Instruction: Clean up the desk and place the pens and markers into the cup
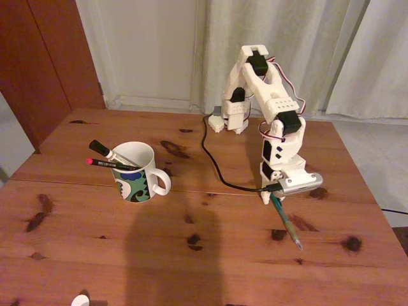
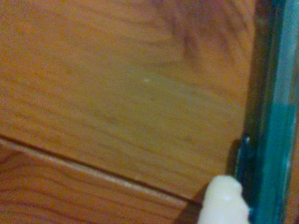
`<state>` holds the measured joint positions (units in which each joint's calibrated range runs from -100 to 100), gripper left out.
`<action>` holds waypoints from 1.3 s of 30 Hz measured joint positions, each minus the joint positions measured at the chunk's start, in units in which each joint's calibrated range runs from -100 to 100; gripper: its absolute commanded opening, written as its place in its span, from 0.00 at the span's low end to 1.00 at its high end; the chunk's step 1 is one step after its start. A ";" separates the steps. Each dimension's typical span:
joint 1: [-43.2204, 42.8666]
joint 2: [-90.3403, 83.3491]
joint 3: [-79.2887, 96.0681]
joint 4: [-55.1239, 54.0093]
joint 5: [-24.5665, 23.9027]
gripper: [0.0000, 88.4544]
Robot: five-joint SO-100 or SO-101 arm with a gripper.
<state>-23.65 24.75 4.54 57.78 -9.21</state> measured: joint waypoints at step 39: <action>5.79 -4.83 -2.04 0.00 -0.05 0.01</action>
<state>-17.86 19.92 2.51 57.78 -9.26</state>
